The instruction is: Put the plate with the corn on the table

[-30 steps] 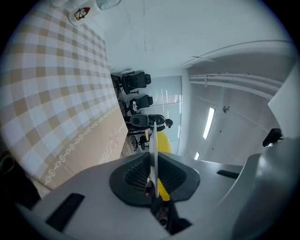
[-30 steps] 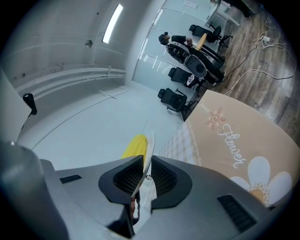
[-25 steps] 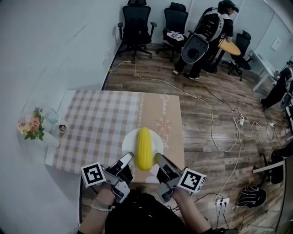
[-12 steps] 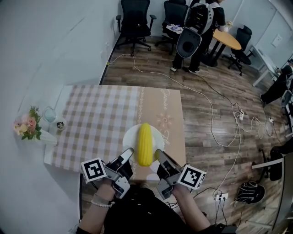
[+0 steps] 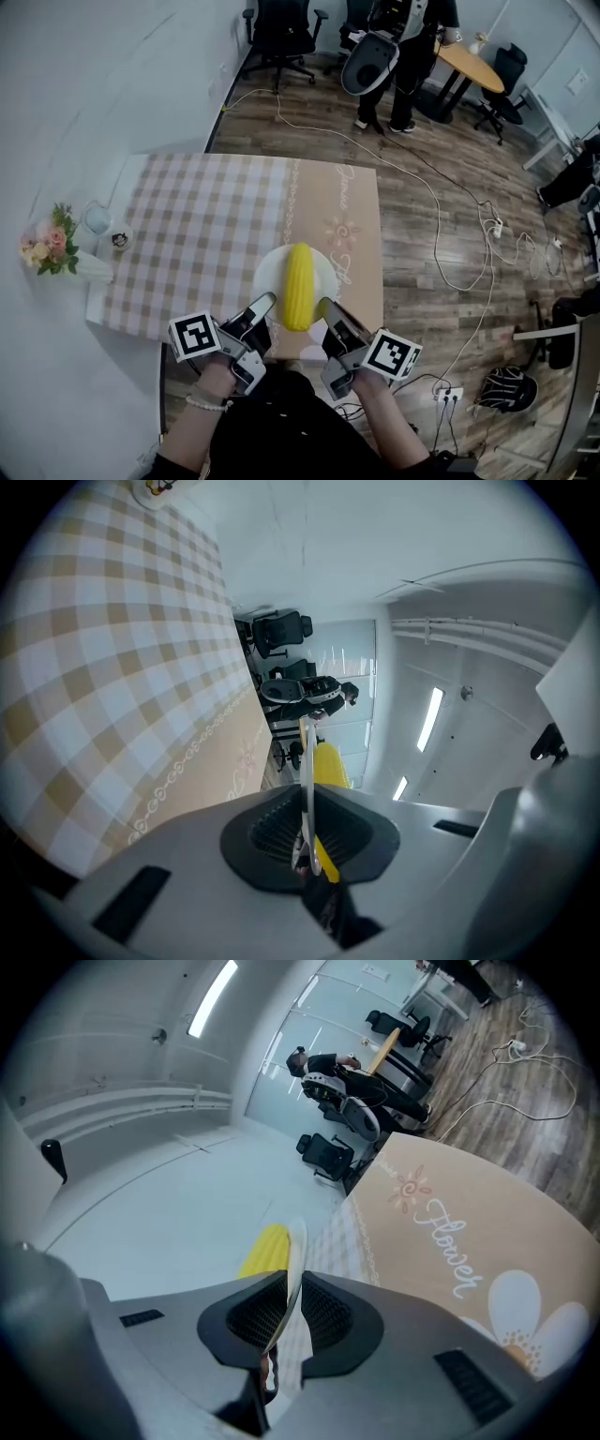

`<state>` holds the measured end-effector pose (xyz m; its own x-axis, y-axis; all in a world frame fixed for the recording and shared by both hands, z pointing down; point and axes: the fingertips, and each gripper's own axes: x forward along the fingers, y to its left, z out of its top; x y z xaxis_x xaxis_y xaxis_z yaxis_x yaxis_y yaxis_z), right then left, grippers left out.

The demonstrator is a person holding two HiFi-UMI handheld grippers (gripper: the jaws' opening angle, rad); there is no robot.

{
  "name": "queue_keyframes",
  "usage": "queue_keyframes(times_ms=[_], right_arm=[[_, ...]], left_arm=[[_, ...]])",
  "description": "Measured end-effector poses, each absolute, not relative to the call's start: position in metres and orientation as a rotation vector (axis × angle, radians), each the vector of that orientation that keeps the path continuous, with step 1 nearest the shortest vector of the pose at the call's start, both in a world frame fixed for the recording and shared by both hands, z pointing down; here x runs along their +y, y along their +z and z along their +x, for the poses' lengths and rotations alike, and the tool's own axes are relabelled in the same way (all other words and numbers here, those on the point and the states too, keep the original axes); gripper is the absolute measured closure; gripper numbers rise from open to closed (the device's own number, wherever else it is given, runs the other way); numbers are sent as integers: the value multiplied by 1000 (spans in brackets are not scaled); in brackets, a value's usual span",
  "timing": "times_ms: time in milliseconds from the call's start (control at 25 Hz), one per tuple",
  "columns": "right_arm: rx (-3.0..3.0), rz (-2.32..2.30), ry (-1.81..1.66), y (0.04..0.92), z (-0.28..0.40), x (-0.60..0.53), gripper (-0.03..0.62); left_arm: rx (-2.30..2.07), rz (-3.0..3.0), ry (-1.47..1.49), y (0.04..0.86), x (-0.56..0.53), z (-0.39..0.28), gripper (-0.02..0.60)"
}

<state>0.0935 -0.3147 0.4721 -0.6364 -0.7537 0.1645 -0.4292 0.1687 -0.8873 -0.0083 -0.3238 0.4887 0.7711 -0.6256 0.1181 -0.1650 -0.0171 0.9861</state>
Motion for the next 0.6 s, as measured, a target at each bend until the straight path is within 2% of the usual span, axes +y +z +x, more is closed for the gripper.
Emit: queue_keyframes(times_ms=[600], right_arm=[[2087, -1281, -1588, 538, 105, -319, 524]], left_arm=[[-685, 1574, -318, 547, -336, -3, 557]])
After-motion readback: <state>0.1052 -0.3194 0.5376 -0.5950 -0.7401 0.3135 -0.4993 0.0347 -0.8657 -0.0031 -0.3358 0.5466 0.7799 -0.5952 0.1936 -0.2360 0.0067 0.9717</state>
